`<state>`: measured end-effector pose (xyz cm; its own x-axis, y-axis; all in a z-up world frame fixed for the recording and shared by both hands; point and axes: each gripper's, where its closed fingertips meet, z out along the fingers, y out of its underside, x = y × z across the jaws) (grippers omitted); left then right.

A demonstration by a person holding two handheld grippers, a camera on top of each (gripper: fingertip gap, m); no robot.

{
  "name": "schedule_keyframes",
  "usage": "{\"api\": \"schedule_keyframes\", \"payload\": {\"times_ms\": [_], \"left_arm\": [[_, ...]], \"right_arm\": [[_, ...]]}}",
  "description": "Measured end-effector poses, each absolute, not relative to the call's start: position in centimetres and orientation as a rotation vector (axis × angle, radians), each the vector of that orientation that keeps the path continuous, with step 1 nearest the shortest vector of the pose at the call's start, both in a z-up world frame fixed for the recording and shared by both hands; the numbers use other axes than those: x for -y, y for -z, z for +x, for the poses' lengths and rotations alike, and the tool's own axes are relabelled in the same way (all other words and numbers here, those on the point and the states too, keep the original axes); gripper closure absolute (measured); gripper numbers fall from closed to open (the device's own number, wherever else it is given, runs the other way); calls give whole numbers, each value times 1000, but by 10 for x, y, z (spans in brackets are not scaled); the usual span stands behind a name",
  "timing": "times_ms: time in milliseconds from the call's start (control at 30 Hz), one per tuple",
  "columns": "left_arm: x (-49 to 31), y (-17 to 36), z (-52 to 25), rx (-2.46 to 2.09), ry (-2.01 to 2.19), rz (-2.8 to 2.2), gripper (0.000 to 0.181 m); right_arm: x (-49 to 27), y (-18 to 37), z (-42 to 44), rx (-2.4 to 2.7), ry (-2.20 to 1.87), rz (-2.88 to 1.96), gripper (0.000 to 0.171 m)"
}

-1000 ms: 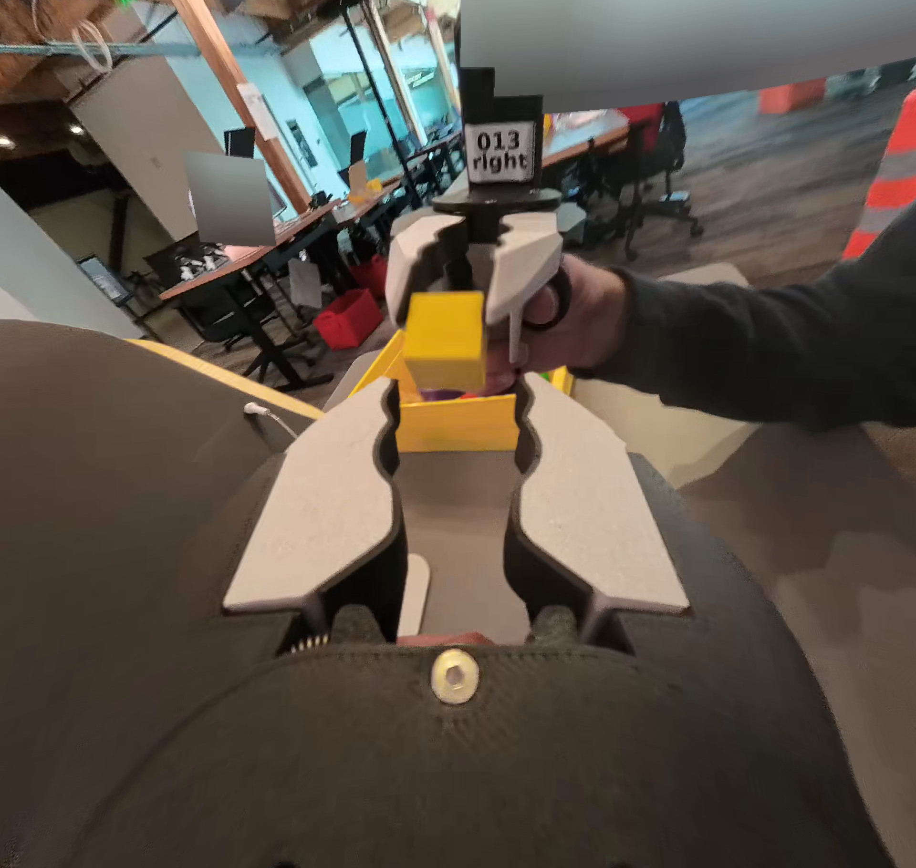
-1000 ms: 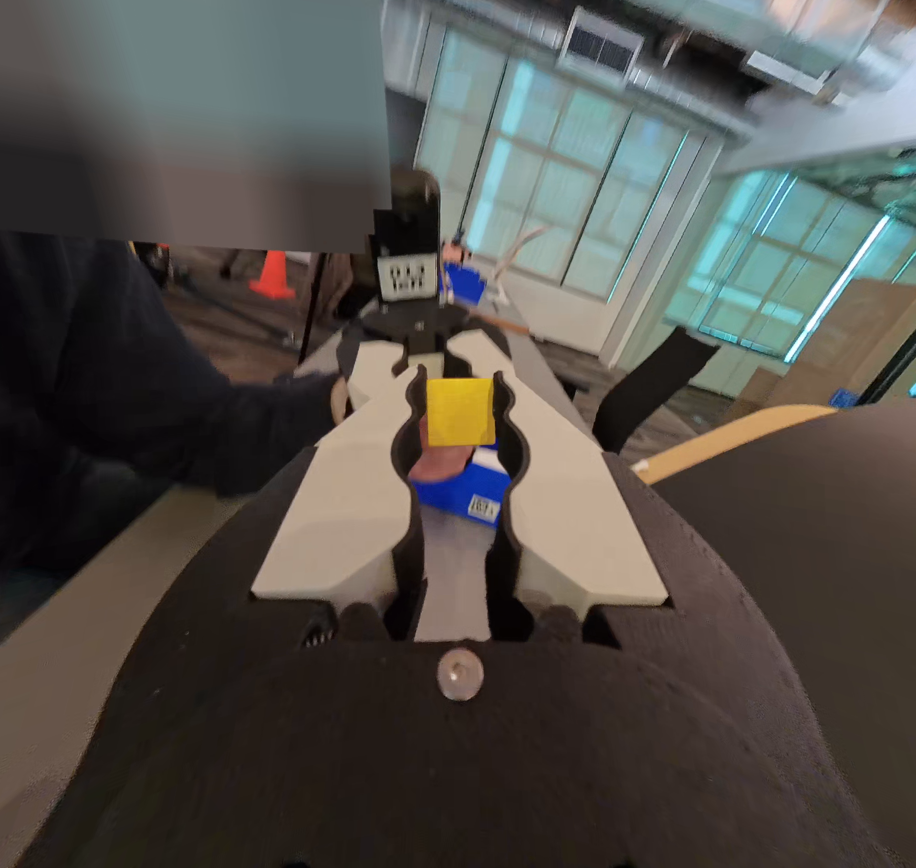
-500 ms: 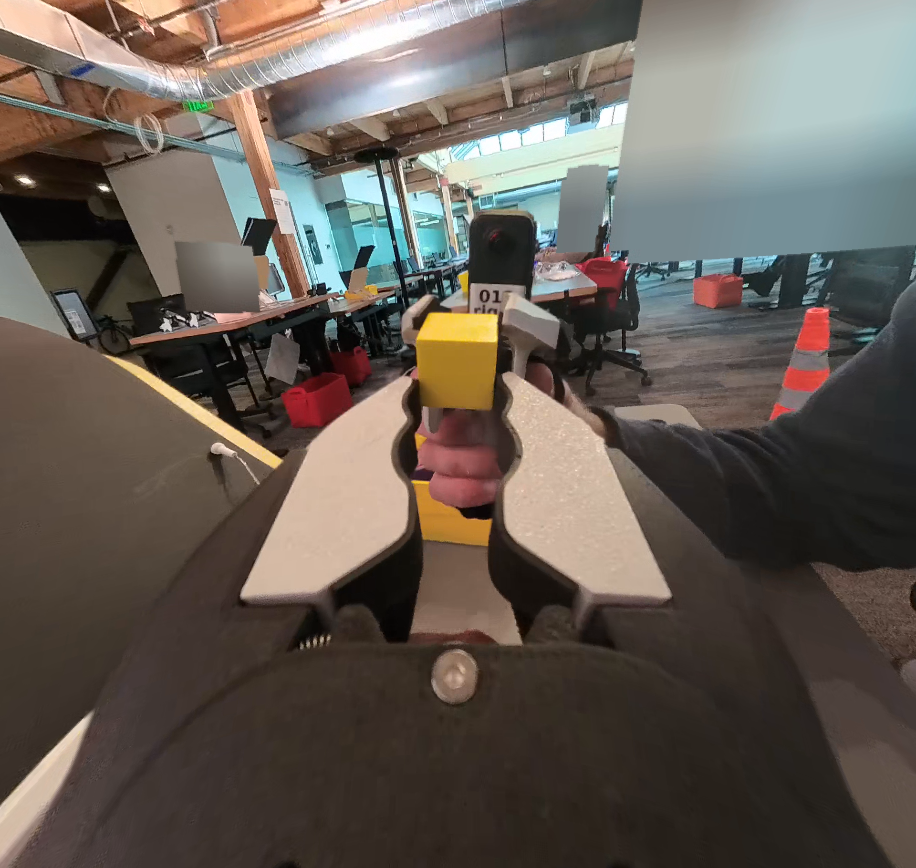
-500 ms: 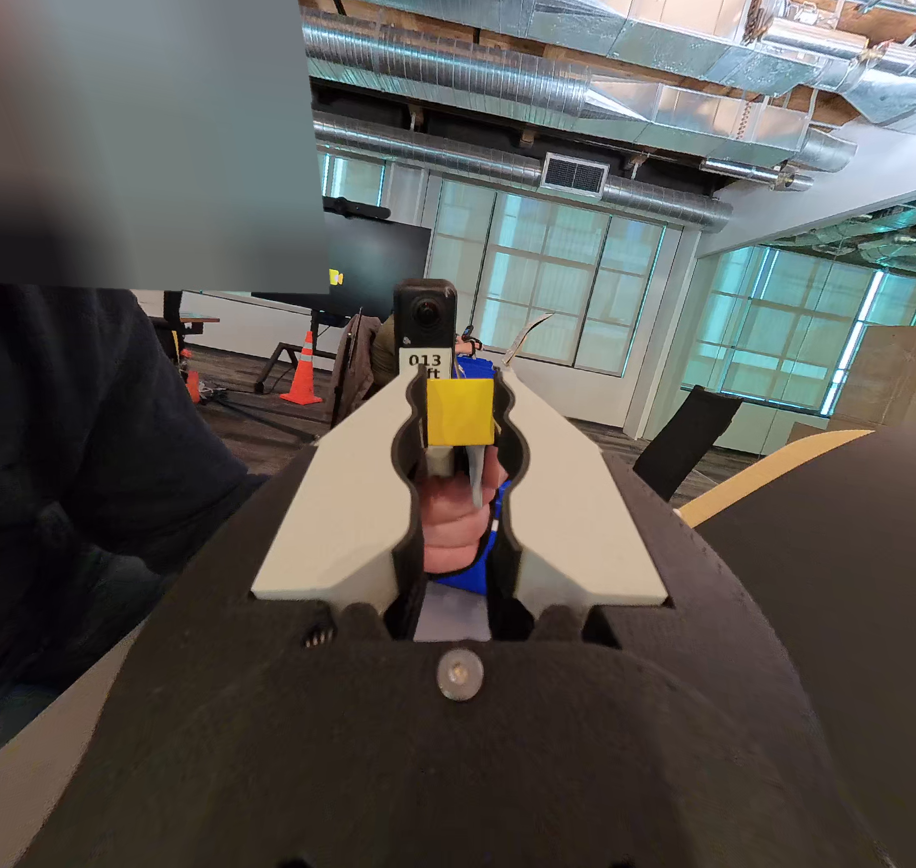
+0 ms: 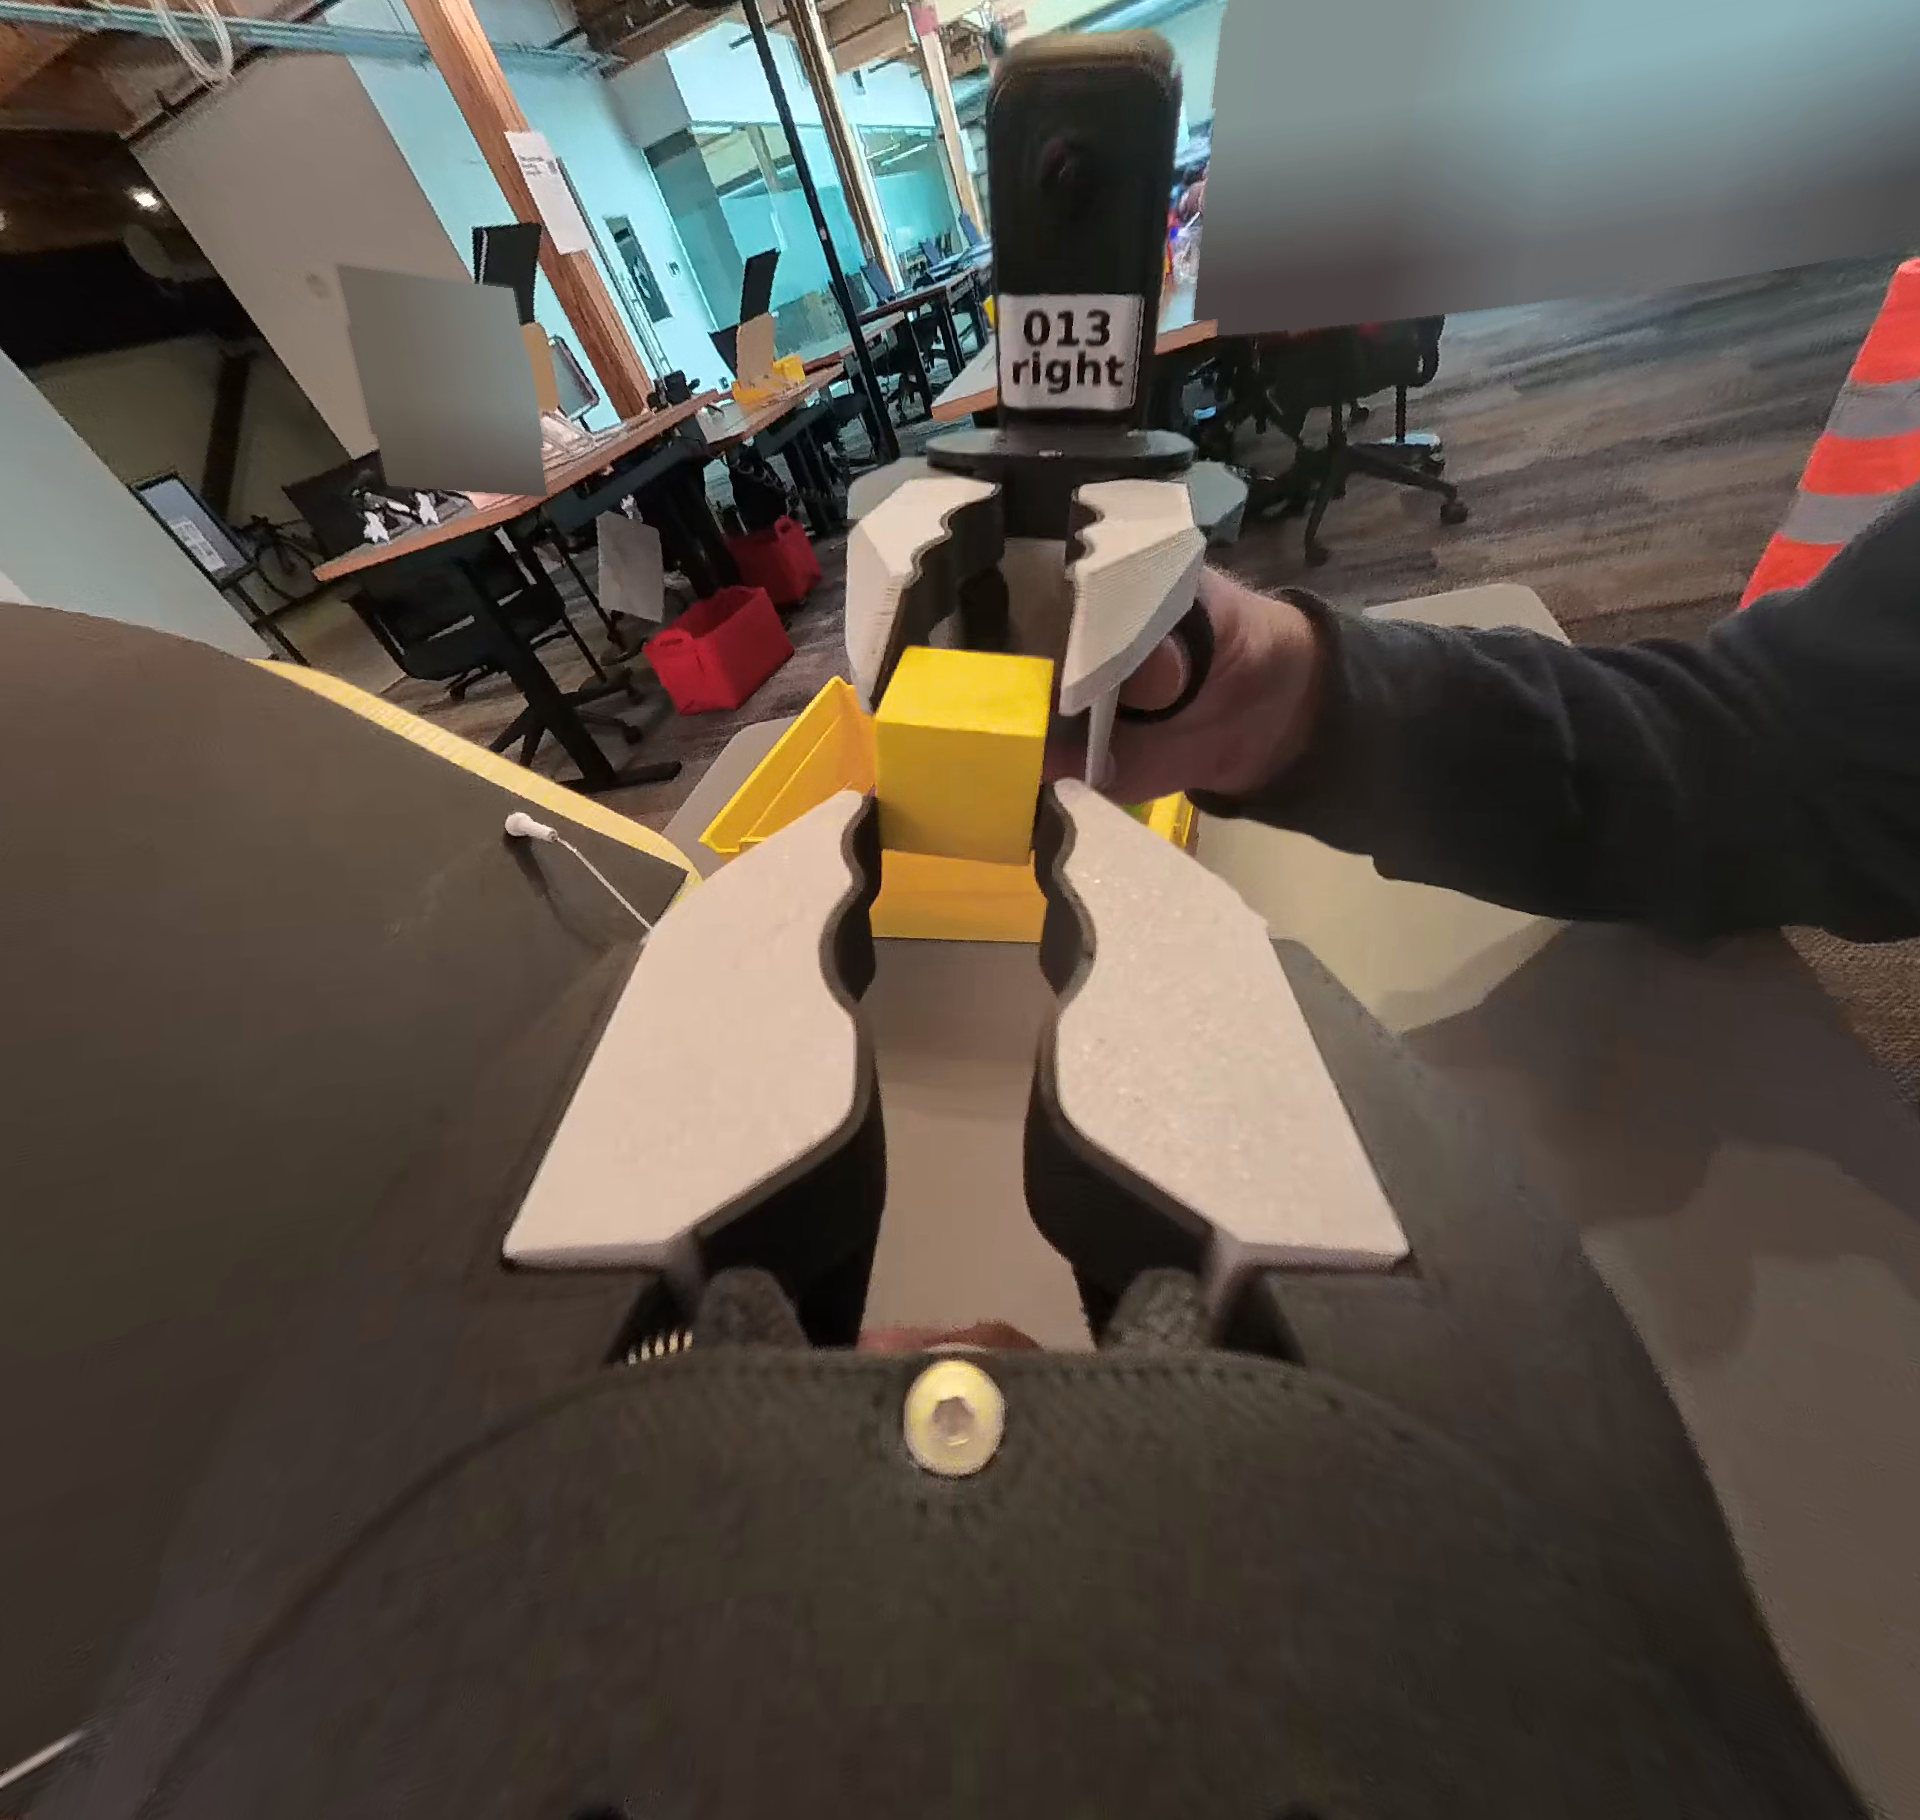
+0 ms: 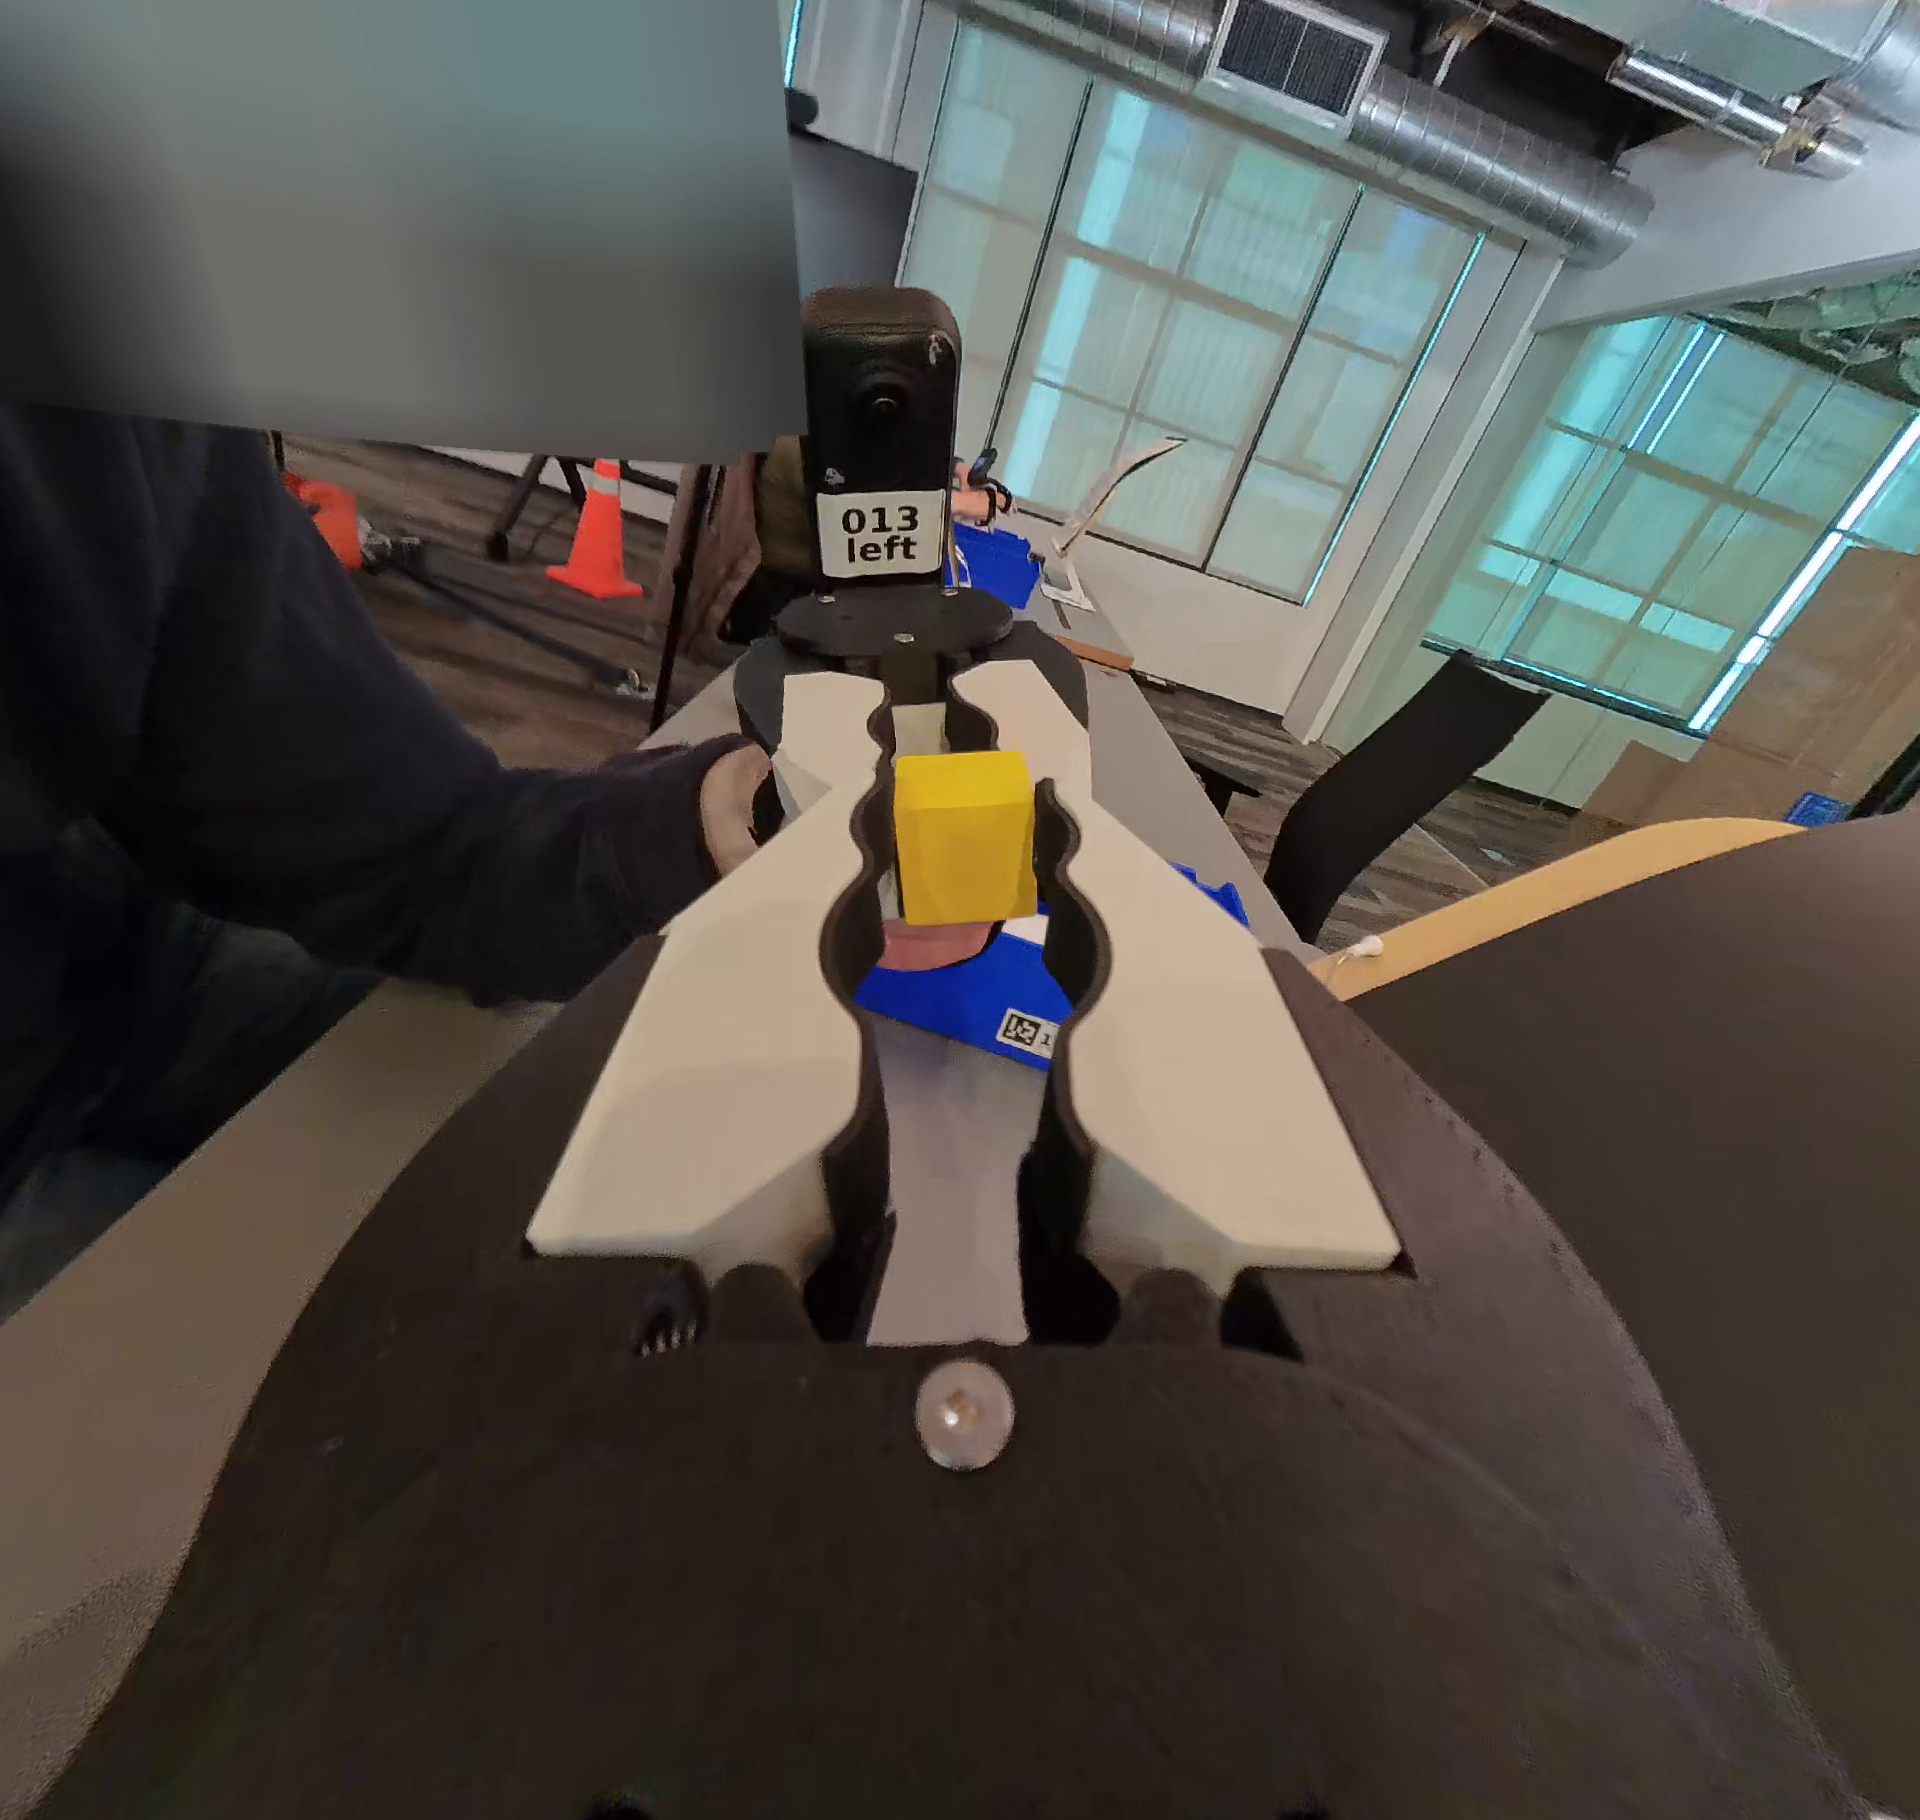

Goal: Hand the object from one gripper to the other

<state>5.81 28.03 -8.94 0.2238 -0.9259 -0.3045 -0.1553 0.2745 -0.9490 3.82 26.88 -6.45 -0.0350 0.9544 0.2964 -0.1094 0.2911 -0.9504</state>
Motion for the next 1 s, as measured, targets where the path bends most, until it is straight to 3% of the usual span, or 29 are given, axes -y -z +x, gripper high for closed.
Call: {"api": "schedule_keyframes", "payload": {"times_ms": [100, 267, 600, 867, 1000], "left_arm": [[-279, 87, 59, -1222, 766, -1149, 151], [-284, 78, 61, -1080, 975, -1088, 129], [-293, 55, 50, -739, 1114, -911, 130], [-280, 35, 37, -898, 668, -887, 126], [-287, 41, 37, -953, 224, -828, 118]], "right_arm": [[-271, 57, 40, 1252, -1065, -885, 147], [-276, 27, 58, 975, -1342, -722, 147], [-282, 32, 52, 797, -1587, -629, 146], [-286, 34, 54, 789, -1695, -667, 148], [-290, 31, 55, 696, -1815, -658, 148]]}}
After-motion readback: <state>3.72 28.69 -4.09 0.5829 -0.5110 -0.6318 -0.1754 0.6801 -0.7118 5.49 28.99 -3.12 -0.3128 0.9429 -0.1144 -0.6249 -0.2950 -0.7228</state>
